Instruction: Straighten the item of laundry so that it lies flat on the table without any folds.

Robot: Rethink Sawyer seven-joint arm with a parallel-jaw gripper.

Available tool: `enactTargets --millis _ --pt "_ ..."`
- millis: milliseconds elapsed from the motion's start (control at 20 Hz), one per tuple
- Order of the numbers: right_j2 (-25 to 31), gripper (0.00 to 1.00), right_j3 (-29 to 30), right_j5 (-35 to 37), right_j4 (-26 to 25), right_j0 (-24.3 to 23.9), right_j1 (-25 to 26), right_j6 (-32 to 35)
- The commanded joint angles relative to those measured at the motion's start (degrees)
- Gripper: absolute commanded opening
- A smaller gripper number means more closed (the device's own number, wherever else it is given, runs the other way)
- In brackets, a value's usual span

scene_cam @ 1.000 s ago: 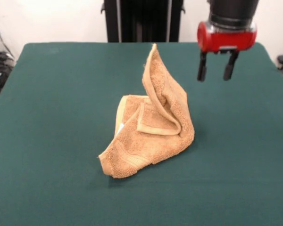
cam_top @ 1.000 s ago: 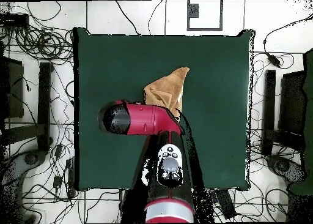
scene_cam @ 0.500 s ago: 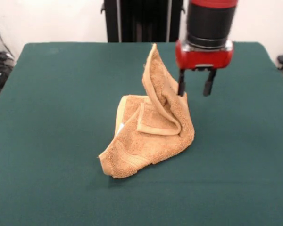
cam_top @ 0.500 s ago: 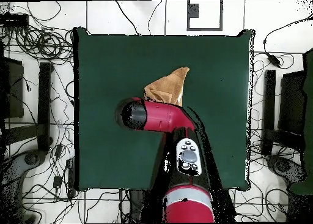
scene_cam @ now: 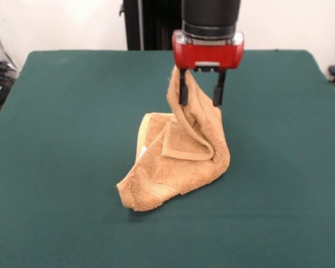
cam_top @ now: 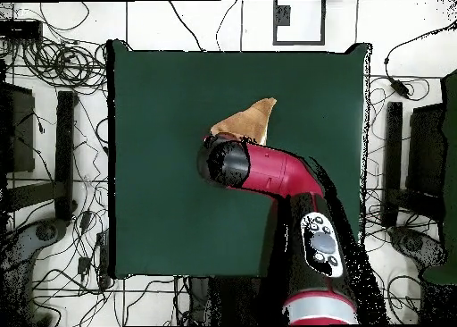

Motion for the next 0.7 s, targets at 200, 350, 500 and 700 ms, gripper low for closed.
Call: enactTargets --millis 200,350,500,700 --pt "10.1 1.0 5.42 4.04 2.01 -0.96 -1.31 4.97" --pt "10.86 1.0 5.7 3.58 1.78 -1.63 -1.02 4.67" --pt "11.51 1.0 6.16 2.87 1.53 -2.18 -0.68 4.72" --pt "11.78 1.0 6.7 3.31 1.23 -2.46 -1.24 5.1"
